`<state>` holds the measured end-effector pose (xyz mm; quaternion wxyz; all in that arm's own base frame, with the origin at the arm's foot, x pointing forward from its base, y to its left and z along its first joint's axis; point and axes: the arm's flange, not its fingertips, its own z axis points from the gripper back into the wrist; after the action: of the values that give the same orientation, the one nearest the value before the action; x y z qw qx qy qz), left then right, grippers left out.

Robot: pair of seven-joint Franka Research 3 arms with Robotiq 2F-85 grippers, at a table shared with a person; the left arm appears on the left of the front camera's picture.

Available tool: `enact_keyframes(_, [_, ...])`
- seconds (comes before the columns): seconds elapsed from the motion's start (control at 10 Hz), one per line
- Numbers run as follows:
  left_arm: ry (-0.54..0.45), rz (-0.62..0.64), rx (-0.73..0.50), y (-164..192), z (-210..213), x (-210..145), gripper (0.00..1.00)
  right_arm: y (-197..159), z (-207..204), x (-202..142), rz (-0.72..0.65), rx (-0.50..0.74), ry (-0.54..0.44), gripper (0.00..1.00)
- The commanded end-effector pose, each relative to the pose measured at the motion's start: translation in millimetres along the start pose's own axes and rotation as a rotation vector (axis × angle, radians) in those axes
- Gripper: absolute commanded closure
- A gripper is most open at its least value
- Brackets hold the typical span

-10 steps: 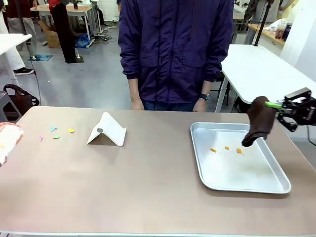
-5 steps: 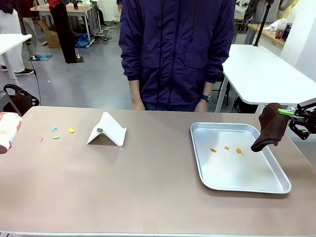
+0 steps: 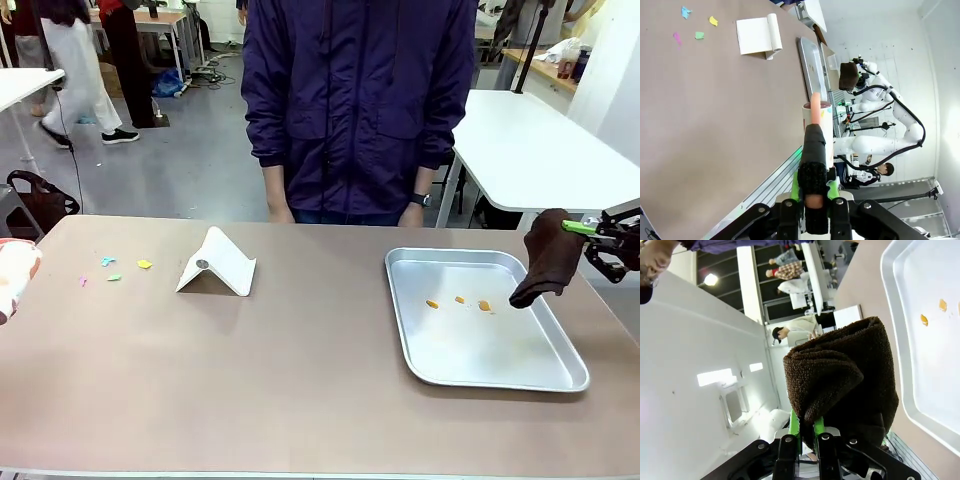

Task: Clean the surface of the table.
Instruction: Hold the Lint Roller with your left hand and the towel with your right hand, then if a person points to the right, clean the right side of the table with your right hand, and if they point to the left, clean the left side with your left hand.

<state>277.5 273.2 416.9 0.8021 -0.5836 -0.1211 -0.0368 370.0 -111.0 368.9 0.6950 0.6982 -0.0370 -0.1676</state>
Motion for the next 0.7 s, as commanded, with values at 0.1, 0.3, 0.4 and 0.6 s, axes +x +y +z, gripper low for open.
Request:
enact_keyframes(0.1, [0.004, -0.007, 0.002, -3.8, 0.9, -1.5, 1.00, 7.0, -1.3, -0.4, -0.019, 0.010, -0.004, 1.00])
enact_keyframes(0.3, [0.004, -0.007, 0.002, -3.8, 0.9, -1.5, 1.00, 7.0, -1.3, -0.4, -0.019, 0.010, -0.004, 1.00])
enact_keyframes(0.4, [0.004, -0.007, 0.002, -3.8, 0.9, -1.5, 1.00, 7.0, -1.3, -0.4, -0.019, 0.010, -0.004, 1.00])
enact_keyframes(0.6, [0.004, -0.007, 0.002, -3.8, 0.9, -1.5, 1.00, 7.0, -1.3, -0.4, -0.019, 0.010, -0.004, 1.00])
